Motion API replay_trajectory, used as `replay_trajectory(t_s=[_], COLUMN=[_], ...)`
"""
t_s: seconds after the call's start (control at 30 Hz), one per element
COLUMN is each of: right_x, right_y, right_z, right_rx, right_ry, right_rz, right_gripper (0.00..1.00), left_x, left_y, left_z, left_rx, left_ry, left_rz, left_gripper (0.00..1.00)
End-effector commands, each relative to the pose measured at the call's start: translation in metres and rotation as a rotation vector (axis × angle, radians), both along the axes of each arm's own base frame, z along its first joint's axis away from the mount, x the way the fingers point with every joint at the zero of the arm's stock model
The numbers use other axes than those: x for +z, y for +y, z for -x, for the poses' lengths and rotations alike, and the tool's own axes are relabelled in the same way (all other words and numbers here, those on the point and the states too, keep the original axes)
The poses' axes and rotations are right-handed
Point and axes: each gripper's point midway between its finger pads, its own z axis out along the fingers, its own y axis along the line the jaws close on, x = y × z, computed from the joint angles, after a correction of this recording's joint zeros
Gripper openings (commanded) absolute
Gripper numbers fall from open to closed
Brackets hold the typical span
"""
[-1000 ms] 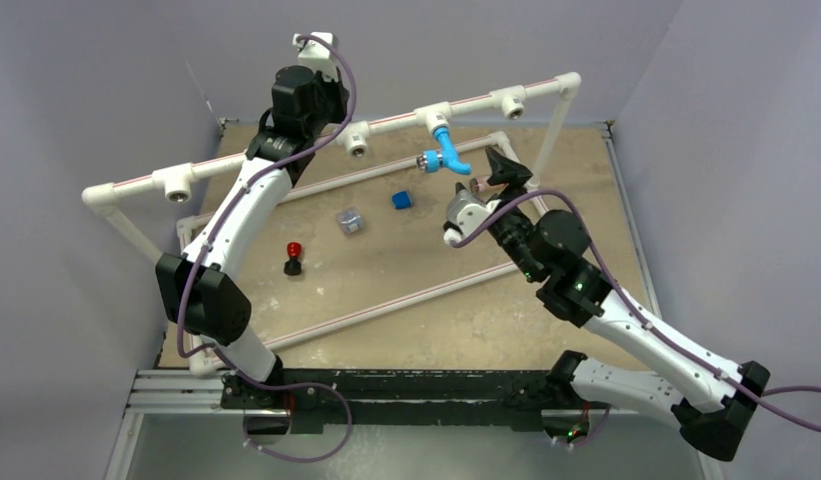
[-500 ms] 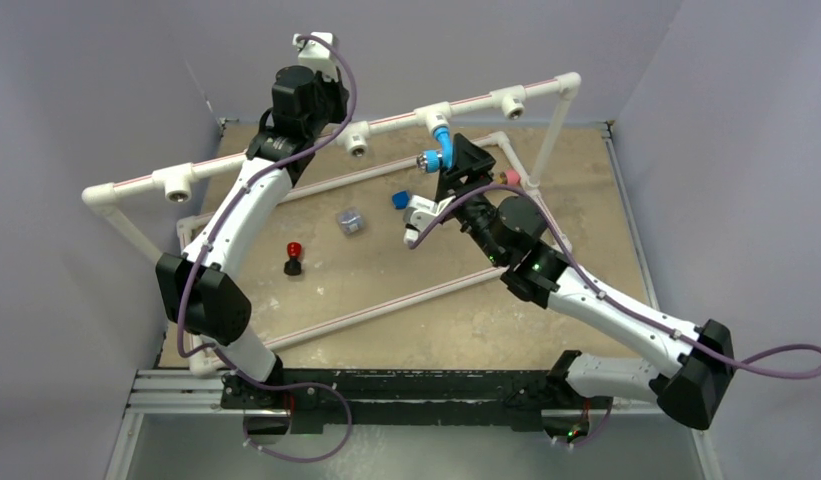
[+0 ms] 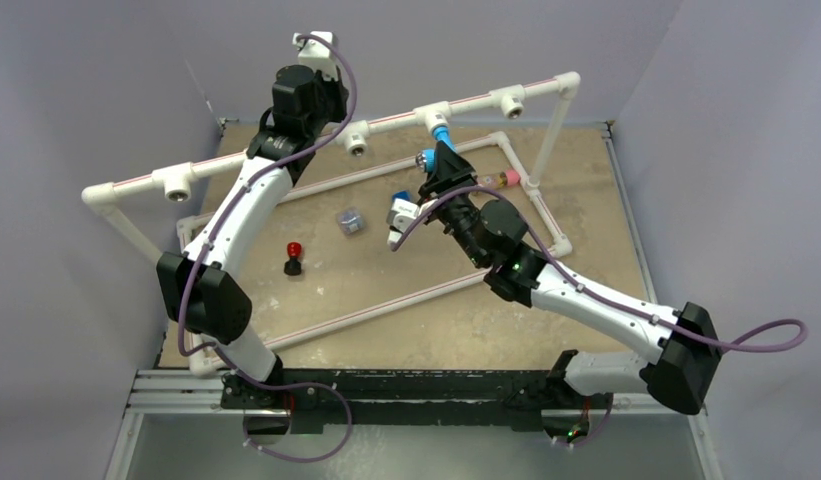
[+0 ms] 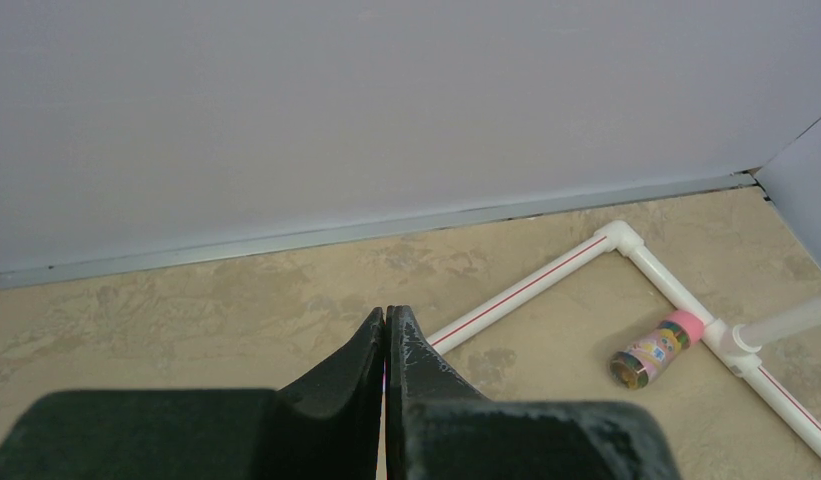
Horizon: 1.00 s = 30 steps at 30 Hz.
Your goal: Install the water faucets
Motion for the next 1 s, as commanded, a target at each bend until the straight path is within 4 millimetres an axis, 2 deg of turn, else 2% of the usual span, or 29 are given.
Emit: replay_trajectory(t_s=[0.0,0.03,0.17,0.27,0.43,0.53,0.73,0.97], right_x=[0.013,0.011,0.006,0.007,0.013,0.018,0.027,0.014], right_y=[0.001,0.001,0.0,0.003,0.015,0.031,0.027,0.018], right_z=[0.001,0.001,0.002,0.004,0.015,0.026,0.026,0.02], right_rx=[-0.014,-0.017,-0.004,0.045,0.195,0.323,0.393,0.47], right_ry=[-0.012,-0.002,0.069,0.163,0.417,0.617,0.884,1.178], right_rz=[-0.088,-0.102,-0.236,-0.433,-0.884,-1.148,-1.697,-2.167], right_gripper=[0.07,0.0,0.0,0.0,0.0,0.0,0.0,0.0], left_x=[-0.065,-0.065,-0.065,-0.065,-0.064,-0.064,-0.06,-0.059], left_y=[-0.002,-0.003,-0.003,-0.003,-0.003,-0.003,-0.003,-0.003], left_z=[-0.002,-0.002,-0.002,-0.002,-0.001,-0.001,0.001,0.004], left_rx=[-0.006,-0.007,-0.007,-0.008,-0.01,-0.012,-0.012,-0.017], left_ry=[0.165,0.164,0.165,0.166,0.164,0.164,0.157,0.157], left_rz=[-0.064,-0.064,-0.063,-0.061,-0.059,-0.058,-0.055,-0.046], left_gripper=[0.0,0.0,0.0,0.0,0.0,0.0,0.0,0.0])
